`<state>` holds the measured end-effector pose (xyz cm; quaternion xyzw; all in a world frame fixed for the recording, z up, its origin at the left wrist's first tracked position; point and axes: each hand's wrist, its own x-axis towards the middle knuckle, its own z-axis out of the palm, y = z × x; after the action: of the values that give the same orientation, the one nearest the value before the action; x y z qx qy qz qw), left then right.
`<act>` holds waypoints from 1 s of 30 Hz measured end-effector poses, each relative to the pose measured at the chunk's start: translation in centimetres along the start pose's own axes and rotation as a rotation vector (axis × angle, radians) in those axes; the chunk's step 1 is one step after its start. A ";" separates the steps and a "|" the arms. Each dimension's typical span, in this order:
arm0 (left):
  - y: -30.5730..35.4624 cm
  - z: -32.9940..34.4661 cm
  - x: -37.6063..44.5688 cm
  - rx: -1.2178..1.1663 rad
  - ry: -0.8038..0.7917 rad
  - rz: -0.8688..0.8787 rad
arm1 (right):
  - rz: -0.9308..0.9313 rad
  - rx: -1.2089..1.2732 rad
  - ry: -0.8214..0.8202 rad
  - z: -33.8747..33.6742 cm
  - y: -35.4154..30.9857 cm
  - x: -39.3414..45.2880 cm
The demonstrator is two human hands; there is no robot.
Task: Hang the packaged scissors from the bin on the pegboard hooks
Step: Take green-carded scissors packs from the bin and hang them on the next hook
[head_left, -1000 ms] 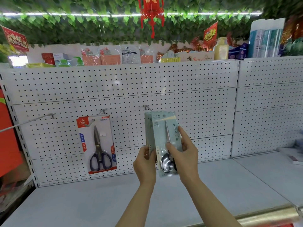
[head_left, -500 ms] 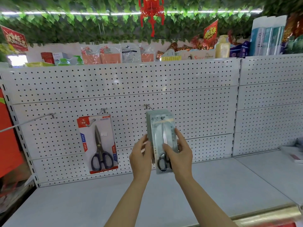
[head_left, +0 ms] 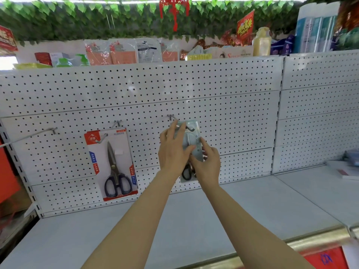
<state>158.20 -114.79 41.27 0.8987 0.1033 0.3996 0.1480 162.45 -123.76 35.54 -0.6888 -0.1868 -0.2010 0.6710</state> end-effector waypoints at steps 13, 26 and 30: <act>2.7 0.3 -10.6 -0.055 0.186 0.497 | -0.621 -0.732 0.136 -14.1 0.9 -5.5; 10.5 16.7 -32.9 -0.156 -0.540 0.569 | -0.072 -1.154 0.038 -33.0 14.7 -28.0; 12.4 22.2 -41.5 -0.156 -0.825 0.525 | 0.216 -1.220 -0.009 -38.4 19.4 -35.9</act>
<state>148.31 -143.10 2.97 0.9640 -0.2237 0.0409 0.1377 141.15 -162.24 0.80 -0.9642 0.0295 -0.1997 0.1720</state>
